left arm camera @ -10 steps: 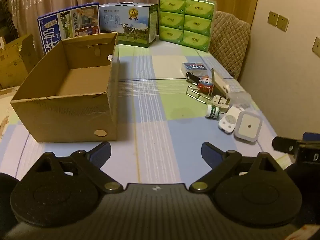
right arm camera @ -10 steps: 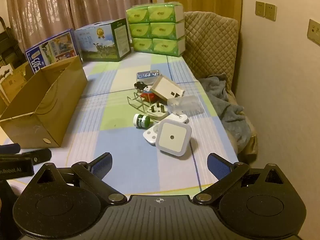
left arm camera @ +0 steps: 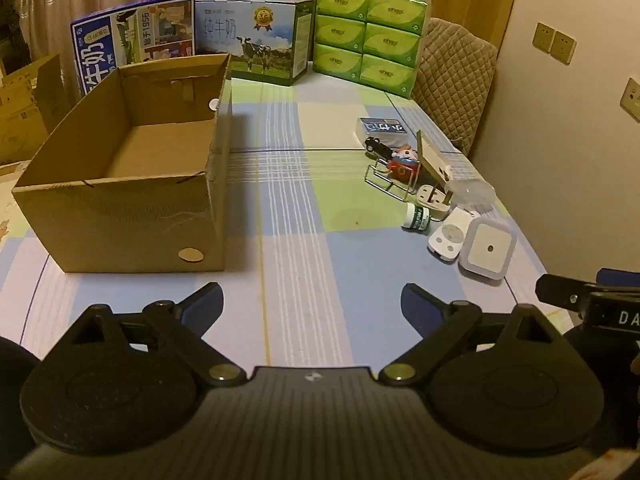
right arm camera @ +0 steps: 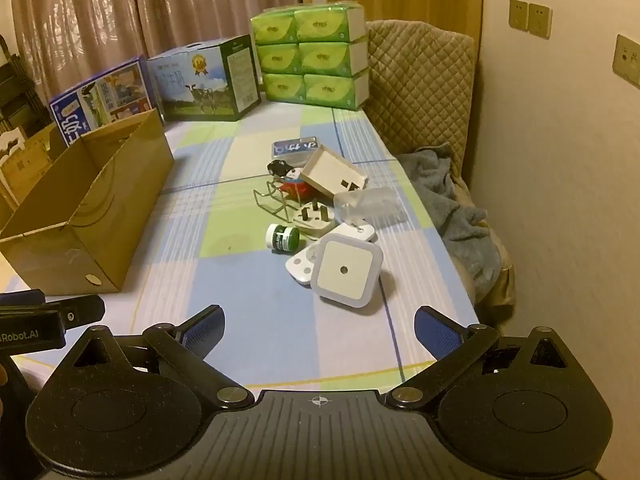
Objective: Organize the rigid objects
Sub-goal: 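Move both open tools toward the small items on the table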
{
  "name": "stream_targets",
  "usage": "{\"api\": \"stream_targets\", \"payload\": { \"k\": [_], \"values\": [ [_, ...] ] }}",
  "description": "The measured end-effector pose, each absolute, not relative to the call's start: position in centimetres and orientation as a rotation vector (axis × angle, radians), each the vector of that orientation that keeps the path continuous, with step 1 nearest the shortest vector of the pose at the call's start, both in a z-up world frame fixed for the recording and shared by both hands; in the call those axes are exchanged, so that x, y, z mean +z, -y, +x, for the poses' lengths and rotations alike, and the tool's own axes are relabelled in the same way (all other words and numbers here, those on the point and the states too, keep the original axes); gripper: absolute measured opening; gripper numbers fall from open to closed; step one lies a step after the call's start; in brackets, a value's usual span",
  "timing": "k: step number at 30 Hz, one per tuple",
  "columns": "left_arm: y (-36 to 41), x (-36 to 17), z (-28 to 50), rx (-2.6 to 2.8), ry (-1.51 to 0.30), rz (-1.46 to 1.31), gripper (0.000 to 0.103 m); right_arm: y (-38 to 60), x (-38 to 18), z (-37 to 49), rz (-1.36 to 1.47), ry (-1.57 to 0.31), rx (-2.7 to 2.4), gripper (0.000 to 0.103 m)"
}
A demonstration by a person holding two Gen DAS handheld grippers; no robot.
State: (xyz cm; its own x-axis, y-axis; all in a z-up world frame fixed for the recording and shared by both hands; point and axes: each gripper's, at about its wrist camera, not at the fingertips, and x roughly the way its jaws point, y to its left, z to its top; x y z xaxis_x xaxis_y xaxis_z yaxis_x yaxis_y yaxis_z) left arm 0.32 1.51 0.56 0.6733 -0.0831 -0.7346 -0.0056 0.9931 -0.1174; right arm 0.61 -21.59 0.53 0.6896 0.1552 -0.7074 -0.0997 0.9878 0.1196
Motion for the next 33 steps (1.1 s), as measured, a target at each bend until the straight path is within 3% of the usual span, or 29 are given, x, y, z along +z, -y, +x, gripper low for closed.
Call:
{"api": "stream_targets", "payload": {
  "k": [33],
  "values": [
    [-0.5, 0.2, 0.0, -0.061, -0.838, -0.113, 0.093, 22.4, 0.3, 0.6, 0.090, -0.793, 0.122, 0.099]
  ]
}}
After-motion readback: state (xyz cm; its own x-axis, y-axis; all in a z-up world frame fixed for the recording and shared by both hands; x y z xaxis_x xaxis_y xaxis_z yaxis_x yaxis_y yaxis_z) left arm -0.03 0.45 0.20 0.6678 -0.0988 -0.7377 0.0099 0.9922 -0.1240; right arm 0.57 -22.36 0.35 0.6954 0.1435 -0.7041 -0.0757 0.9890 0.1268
